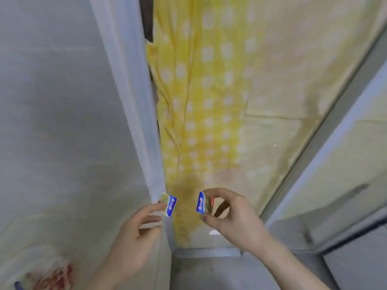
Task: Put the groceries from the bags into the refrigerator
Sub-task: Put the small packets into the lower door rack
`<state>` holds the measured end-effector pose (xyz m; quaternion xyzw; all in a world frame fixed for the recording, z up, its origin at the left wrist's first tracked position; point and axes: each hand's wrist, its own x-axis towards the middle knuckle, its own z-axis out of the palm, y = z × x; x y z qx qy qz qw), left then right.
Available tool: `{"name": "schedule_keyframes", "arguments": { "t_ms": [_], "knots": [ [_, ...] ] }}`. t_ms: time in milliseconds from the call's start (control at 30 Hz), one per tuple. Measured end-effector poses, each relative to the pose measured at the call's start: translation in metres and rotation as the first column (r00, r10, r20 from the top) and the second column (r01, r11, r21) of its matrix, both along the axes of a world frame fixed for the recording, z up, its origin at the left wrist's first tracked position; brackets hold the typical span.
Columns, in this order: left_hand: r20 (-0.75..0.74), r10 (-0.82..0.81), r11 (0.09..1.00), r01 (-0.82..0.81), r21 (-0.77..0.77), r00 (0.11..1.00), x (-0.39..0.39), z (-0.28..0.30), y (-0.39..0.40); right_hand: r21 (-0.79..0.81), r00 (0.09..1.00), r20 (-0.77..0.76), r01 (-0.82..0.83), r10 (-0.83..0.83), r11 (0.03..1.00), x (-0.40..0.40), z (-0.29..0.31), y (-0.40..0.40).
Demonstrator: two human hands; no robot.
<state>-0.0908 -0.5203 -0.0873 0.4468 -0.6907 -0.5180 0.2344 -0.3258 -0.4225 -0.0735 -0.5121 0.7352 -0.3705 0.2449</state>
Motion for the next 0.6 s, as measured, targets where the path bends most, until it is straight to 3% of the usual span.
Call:
{"name": "schedule_keyframes", "arguments": {
  "t_ms": [233, 600],
  "knots": [
    [-0.041, -0.311, 0.95, 0.31, -0.021, 0.95, -0.132, 0.039, 0.048, -0.075, 0.945, -0.004, 0.326, -0.328, 0.942, -0.091, 0.036, 0.121],
    [-0.091, -0.629, 0.777, 0.628, -0.038, 0.772, -0.34, 0.069, 0.181, -0.13, 0.717, -0.032, 0.688, -0.696, 0.714, -0.221, 0.061, 0.314]
  ]
}}
